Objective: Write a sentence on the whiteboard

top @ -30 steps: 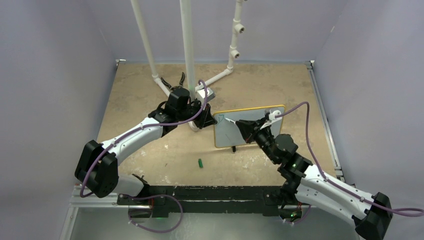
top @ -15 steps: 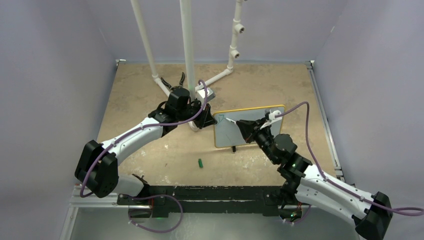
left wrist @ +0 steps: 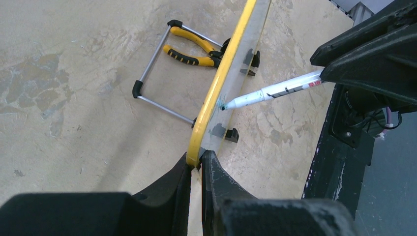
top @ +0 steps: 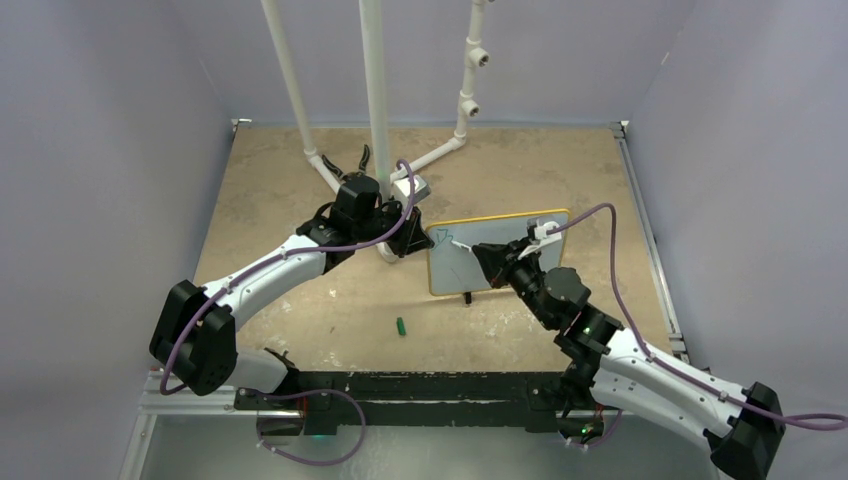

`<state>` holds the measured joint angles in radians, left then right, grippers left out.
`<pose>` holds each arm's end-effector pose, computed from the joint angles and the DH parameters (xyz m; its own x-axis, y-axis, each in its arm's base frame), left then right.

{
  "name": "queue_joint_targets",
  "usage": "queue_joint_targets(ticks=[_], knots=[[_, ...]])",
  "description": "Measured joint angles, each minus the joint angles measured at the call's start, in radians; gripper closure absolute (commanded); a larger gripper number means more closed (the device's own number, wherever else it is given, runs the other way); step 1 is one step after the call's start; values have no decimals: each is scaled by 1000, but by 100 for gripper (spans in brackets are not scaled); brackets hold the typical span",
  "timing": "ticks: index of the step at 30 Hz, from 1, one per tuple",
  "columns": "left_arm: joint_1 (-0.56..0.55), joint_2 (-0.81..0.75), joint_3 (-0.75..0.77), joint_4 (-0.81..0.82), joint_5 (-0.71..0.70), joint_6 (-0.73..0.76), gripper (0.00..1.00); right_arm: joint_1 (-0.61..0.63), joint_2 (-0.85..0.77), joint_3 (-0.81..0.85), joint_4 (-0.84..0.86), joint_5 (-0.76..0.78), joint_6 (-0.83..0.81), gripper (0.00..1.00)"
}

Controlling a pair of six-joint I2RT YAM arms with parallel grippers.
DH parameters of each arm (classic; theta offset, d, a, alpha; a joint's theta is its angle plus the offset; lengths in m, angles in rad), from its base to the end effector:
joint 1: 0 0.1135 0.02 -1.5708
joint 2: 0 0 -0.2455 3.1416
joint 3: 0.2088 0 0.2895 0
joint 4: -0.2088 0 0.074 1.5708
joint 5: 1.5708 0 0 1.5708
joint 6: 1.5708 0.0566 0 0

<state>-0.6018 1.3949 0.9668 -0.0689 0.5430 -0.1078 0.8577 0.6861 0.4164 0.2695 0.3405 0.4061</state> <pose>0.2862 -0.2320 0.2338 -0.4832 0.2201 -0.8474 0.8118 0.4750 -0.3395 0.1755 0.1740 0.2514 -0.1954 0.3432 -0.9187 -0.4542 0.7986 0.3950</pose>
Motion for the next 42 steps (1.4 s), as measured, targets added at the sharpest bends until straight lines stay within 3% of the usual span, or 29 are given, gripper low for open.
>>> queue_joint_targets(ticks=[42], knots=[[0,0,0,0,-1,0,100,2,-58,-55,34,34,32,100]])
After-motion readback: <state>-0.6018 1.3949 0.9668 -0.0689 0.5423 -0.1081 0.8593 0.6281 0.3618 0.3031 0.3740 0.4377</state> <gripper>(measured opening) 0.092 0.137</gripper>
